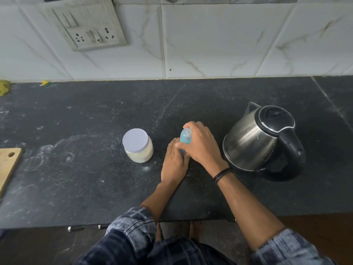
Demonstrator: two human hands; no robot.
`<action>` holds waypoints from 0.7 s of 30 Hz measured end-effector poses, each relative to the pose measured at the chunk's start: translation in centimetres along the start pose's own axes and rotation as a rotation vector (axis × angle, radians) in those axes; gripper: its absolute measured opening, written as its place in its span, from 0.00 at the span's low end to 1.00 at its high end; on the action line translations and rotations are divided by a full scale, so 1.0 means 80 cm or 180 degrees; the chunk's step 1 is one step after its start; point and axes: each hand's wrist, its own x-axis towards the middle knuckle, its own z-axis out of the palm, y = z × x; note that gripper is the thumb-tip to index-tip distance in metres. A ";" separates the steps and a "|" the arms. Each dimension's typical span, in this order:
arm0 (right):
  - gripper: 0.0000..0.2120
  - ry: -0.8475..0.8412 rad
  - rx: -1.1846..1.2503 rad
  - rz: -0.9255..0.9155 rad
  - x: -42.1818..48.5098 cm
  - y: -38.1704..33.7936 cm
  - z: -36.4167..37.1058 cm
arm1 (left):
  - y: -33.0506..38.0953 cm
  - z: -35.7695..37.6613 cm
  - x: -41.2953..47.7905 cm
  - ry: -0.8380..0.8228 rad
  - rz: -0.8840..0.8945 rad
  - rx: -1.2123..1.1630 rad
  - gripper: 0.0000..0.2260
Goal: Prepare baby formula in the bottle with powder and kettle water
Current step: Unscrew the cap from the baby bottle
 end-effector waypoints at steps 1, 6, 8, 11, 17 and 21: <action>0.27 -0.0008 -0.0028 -0.0011 0.000 0.001 0.001 | -0.001 0.000 0.000 -0.0008 -0.0007 0.0003 0.26; 0.29 -0.0080 0.0000 -0.0060 0.000 0.003 0.002 | 0.000 0.000 -0.001 -0.0002 -0.0035 -0.0018 0.25; 0.30 -0.0067 0.0011 -0.0040 0.000 0.003 0.003 | 0.000 -0.001 -0.001 -0.0006 -0.0023 -0.0041 0.25; 0.28 -0.0025 -0.0024 0.0025 -0.001 0.003 0.004 | -0.001 0.000 -0.001 -0.0009 -0.0020 -0.0055 0.25; 0.25 -0.0038 -0.0035 0.0038 0.000 0.003 0.004 | -0.002 0.000 -0.001 -0.0008 -0.0062 -0.0067 0.25; 0.28 -0.0074 0.0018 0.0011 0.001 0.003 0.002 | 0.002 -0.002 -0.001 -0.0017 -0.0032 -0.0089 0.25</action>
